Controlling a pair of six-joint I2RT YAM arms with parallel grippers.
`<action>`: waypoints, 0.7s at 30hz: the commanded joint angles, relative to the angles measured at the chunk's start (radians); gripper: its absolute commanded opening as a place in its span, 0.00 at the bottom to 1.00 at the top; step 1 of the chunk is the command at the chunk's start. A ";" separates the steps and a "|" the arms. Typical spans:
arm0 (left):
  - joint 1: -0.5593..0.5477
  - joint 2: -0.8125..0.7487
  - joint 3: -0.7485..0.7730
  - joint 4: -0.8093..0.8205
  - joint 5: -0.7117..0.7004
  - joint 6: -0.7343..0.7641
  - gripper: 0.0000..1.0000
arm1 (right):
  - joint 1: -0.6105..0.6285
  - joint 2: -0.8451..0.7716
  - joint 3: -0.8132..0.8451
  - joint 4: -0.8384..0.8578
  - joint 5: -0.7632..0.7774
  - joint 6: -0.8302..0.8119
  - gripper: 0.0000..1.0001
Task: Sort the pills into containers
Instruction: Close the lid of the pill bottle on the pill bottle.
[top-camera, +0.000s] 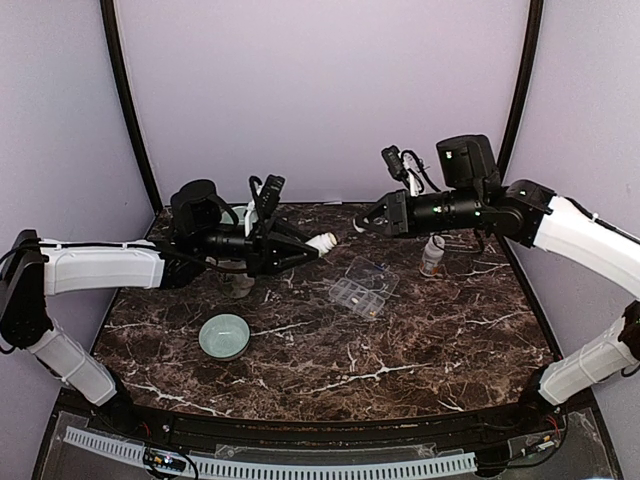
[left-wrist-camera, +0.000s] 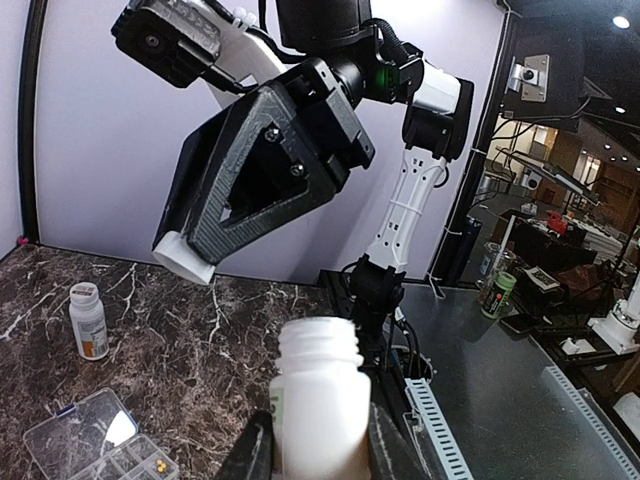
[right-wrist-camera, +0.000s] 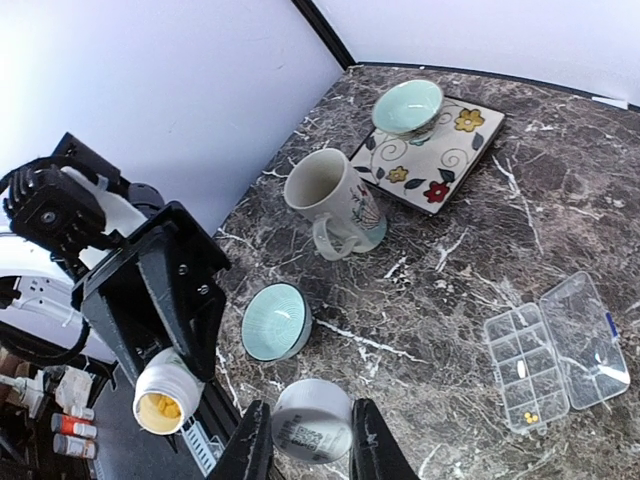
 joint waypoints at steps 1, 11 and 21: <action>0.009 0.008 0.051 -0.067 0.054 0.031 0.00 | -0.006 -0.027 0.020 0.066 -0.118 0.029 0.08; 0.011 0.008 0.061 -0.090 0.062 0.039 0.00 | -0.006 -0.036 -0.001 0.119 -0.228 0.066 0.08; 0.012 0.032 0.099 -0.091 0.079 0.032 0.00 | 0.010 -0.029 -0.028 0.118 -0.287 0.075 0.09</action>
